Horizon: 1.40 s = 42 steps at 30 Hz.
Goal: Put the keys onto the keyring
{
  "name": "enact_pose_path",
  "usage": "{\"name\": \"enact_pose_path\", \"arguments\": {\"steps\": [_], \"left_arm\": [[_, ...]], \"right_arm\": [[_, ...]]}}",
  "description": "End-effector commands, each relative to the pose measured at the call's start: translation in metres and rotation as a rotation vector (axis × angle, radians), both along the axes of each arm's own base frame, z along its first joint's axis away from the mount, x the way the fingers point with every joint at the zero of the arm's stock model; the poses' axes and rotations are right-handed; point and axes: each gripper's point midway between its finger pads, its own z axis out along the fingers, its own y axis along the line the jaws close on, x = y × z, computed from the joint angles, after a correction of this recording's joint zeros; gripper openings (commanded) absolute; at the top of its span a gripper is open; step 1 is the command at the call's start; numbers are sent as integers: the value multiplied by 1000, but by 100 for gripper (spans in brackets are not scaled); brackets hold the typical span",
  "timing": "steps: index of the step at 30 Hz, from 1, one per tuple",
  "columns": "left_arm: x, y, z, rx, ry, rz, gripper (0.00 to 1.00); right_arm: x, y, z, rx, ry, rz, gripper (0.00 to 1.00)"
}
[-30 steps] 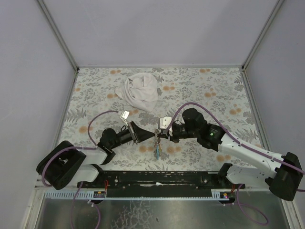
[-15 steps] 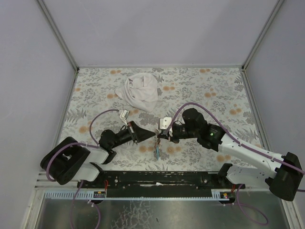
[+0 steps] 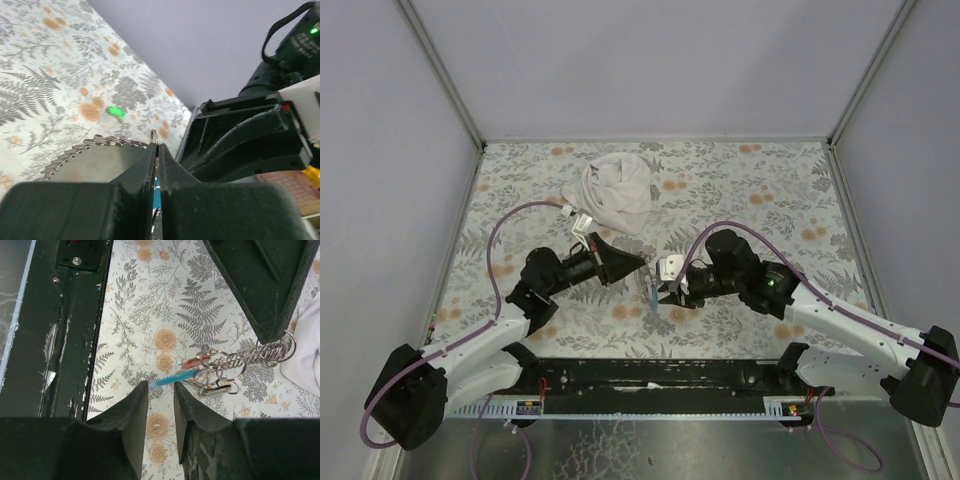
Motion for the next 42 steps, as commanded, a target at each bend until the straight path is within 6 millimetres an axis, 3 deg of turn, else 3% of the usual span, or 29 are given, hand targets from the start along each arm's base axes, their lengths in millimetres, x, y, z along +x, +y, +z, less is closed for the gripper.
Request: {"name": "enact_pose_path", "arguments": {"steps": [1, 10, 17, 23, 32, 37, 42], "left_arm": [[6, 1, -13, 167, -75, 3, 0], [0, -4, -10, 327, -103, -35, 0], [-11, -5, -10, 453, -94, -101, 0], [-17, -3, -9, 545, -124, -153, 0], [-25, -9, 2, 621, -178, -259, 0], [-28, -12, 2, 655, -200, -296, 0], [-30, -13, -3, 686, -198, -312, 0]], "right_arm": [[2, 4, 32, 46, -52, 24, 34], [28, -3, 48, 40, -173, -81, 35], [40, 1, 47, 68, -217, -74, 34], [44, 3, 51, 125, -195, -24, 34], [33, 17, 44, 144, -137, 94, 34], [39, 17, 37, 136, -125, 79, 33], [45, 12, 45, 164, -153, 24, 33]]}}
